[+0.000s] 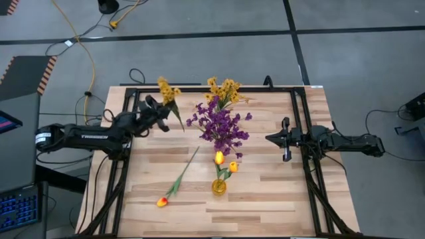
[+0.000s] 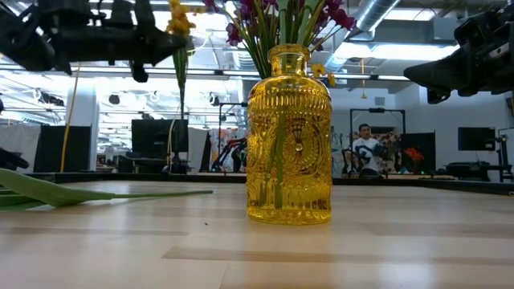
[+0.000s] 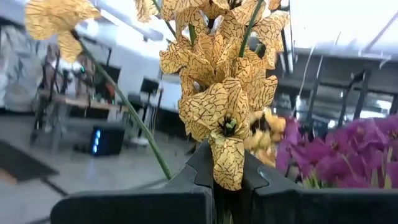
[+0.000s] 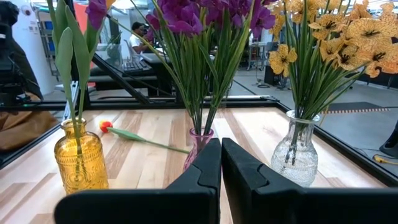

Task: Sort flowers into vase by color
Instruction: Put the yellow flowers into the transparent vase

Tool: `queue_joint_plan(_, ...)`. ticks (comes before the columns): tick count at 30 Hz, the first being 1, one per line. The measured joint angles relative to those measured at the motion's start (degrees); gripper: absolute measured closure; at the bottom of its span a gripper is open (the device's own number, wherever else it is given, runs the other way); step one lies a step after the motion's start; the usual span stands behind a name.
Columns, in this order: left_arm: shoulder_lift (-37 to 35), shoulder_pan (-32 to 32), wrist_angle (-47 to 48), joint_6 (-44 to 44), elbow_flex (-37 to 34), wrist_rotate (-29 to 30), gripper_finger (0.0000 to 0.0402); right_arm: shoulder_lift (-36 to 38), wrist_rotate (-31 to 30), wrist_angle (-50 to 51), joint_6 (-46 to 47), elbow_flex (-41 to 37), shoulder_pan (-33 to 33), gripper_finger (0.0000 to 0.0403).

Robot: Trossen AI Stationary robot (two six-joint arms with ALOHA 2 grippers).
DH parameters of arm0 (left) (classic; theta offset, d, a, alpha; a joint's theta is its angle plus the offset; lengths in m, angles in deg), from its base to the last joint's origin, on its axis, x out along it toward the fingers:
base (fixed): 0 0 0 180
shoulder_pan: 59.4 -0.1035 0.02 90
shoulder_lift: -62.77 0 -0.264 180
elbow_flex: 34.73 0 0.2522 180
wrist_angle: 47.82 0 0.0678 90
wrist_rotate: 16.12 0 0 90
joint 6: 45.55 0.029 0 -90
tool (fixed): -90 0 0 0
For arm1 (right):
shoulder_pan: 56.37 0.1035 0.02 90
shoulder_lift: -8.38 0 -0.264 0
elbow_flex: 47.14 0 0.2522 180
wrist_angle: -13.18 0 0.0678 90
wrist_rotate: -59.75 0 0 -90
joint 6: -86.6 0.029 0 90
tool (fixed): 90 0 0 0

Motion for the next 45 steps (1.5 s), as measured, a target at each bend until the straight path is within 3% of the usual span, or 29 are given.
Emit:
queue_joint_plan(5,4.88,-1.28,-12.46,2.41,-1.35,-4.03,0.0401,-0.01,0.00,0.01,0.00,0.01,0.00,0.0360)
queue_joint_plan(10,14.14,-1.64,-25.40,5.80,-0.07,-8.01,0.0401,0.01,0.00,-0.01,0.00,-0.01,0.02,0.0360)
queue_joint_plan(14,20.20,-3.05,-25.35,6.32,4.07,-11.15,0.0401,0.01,-0.02,-0.01,0.02,-0.01,0.02,0.0360)
queue_joint_plan(20,28.46,-5.11,-25.37,6.39,13.10,-20.43,0.0401,-0.01,0.02,0.01,0.01,-0.01,0.01,0.0360)
queue_joint_plan(26,33.86,-6.87,-25.31,5.86,19.28,-23.26,0.0401,0.01,0.02,-0.01,0.01,-0.01,0.02,0.0360)
queue_joint_plan(35,38.51,-8.27,-25.34,5.48,26.41,-28.18,0.0401,0.00,0.01,0.00,0.01,-0.01,0.01,0.0360)
queue_joint_plan(45,39.46,-9.00,-25.29,7.35,27.95,-29.81,0.0401,0.01,0.00,0.01,0.02,0.00,0.01,0.0360)
